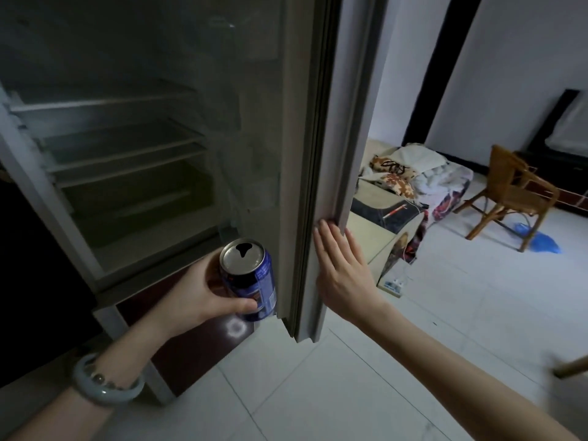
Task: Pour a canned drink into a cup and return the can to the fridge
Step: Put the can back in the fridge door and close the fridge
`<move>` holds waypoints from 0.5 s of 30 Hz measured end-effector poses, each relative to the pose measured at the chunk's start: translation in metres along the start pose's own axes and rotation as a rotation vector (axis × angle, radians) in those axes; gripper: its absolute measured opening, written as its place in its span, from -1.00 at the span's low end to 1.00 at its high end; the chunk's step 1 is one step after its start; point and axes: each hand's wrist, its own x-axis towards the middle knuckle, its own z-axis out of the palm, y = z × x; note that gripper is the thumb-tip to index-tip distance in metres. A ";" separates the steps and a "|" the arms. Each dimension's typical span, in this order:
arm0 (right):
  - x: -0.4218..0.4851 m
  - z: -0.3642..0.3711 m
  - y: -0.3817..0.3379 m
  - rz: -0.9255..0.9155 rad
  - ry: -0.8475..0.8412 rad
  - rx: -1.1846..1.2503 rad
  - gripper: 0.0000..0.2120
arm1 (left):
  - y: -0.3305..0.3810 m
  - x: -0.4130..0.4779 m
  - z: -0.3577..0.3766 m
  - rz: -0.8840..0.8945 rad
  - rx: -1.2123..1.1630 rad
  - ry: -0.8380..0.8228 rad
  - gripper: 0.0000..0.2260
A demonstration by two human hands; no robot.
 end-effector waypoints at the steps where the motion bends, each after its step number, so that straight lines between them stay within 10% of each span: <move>1: 0.000 0.001 0.003 0.030 -0.013 0.003 -0.27 | 0.001 0.007 0.002 0.002 -0.004 -0.017 -0.35; 15: 0.020 0.039 0.058 0.441 -0.157 0.046 -0.29 | -0.017 0.130 0.007 0.054 -0.089 -0.231 -0.42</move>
